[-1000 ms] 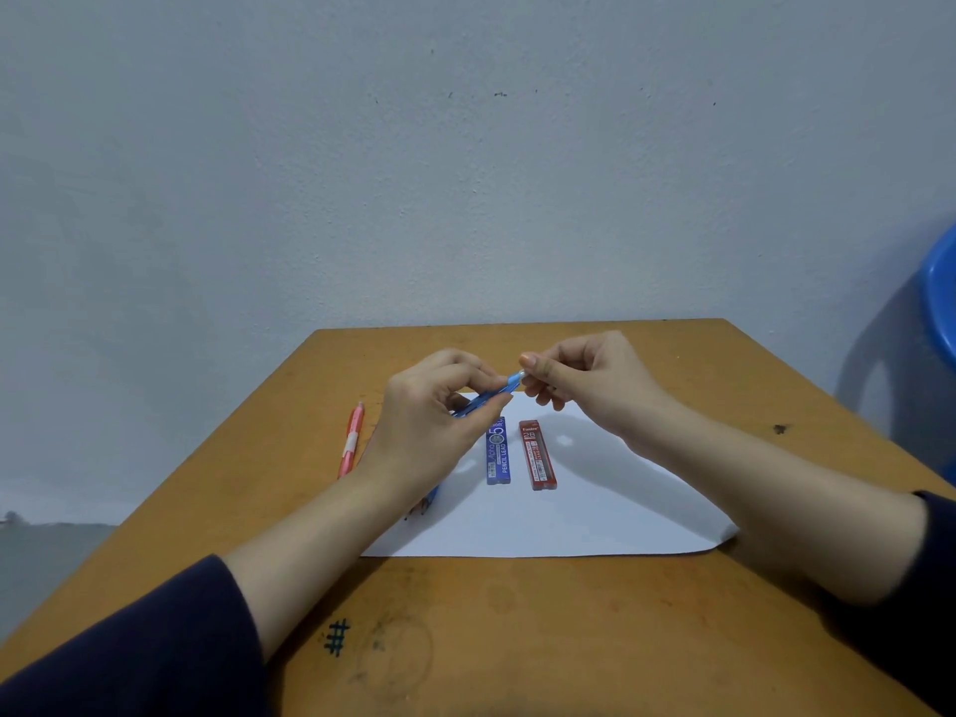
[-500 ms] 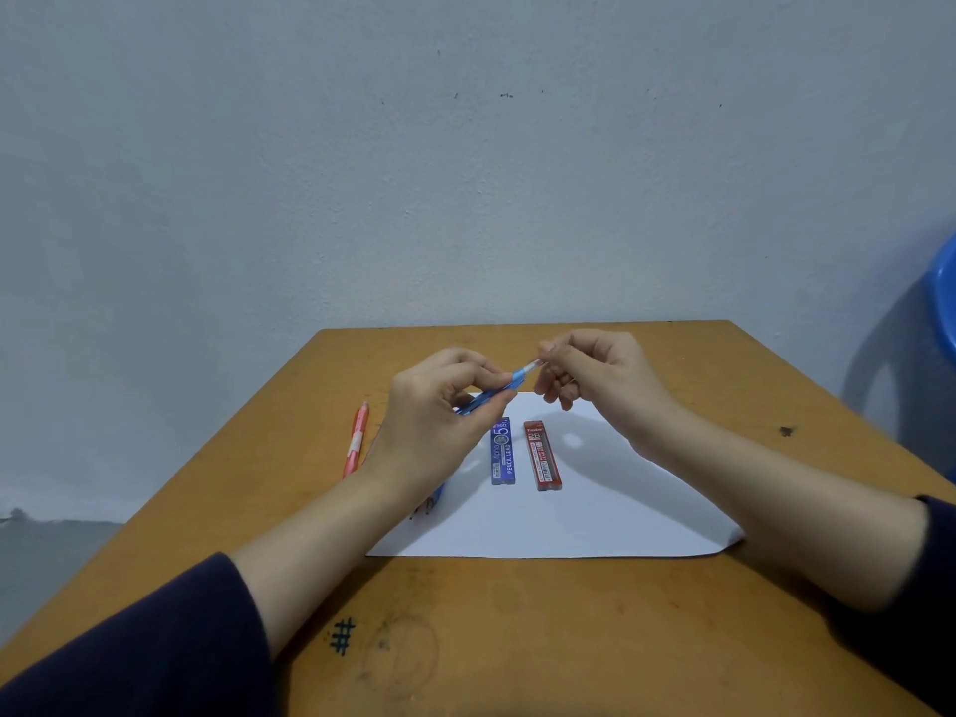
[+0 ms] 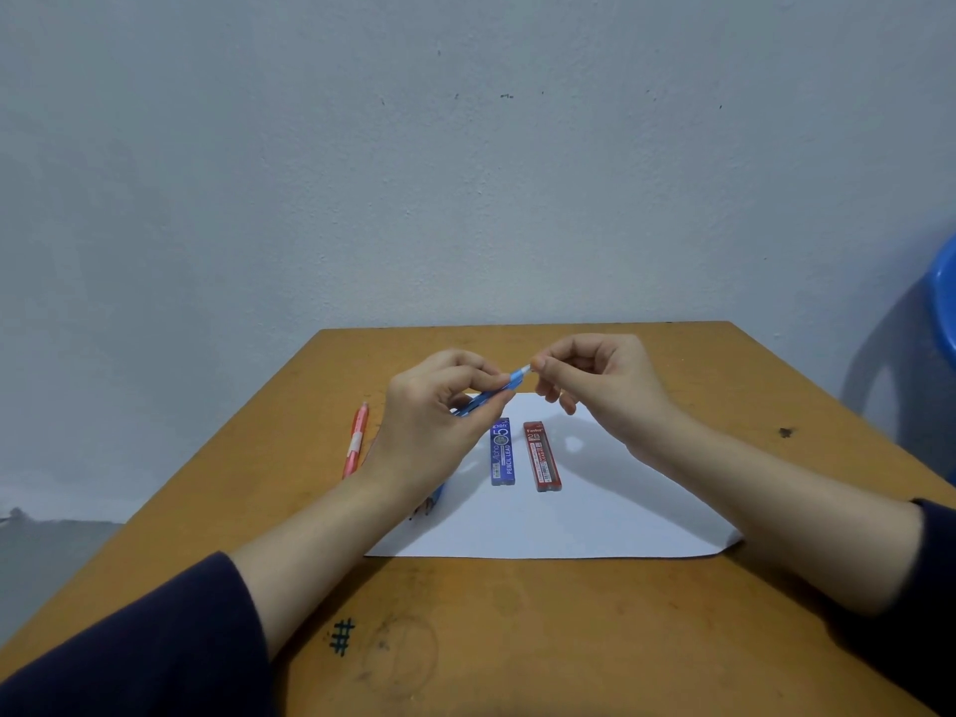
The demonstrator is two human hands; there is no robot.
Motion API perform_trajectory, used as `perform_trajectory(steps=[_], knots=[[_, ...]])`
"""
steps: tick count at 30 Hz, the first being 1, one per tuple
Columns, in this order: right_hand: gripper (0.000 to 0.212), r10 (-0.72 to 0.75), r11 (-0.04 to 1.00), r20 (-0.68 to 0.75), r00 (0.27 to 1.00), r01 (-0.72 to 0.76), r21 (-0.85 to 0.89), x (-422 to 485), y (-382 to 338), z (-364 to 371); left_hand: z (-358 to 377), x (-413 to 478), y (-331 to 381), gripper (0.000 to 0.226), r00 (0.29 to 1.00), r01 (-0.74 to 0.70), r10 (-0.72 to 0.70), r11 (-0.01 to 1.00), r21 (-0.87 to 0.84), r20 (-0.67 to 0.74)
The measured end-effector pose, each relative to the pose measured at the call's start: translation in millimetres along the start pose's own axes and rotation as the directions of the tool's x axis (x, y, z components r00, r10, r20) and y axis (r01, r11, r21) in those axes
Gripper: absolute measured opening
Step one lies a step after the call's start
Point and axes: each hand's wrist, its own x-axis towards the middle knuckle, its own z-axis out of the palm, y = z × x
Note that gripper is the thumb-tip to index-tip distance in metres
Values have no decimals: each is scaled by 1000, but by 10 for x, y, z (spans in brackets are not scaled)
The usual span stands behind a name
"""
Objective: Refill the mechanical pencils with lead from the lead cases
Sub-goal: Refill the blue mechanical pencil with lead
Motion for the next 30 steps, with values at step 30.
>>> perform_trajectory(steps=[30], knots=[[16, 605, 488, 44, 795, -414, 768, 229, 91, -186, 78, 66, 322, 37, 432, 878, -745, 219, -425, 508]])
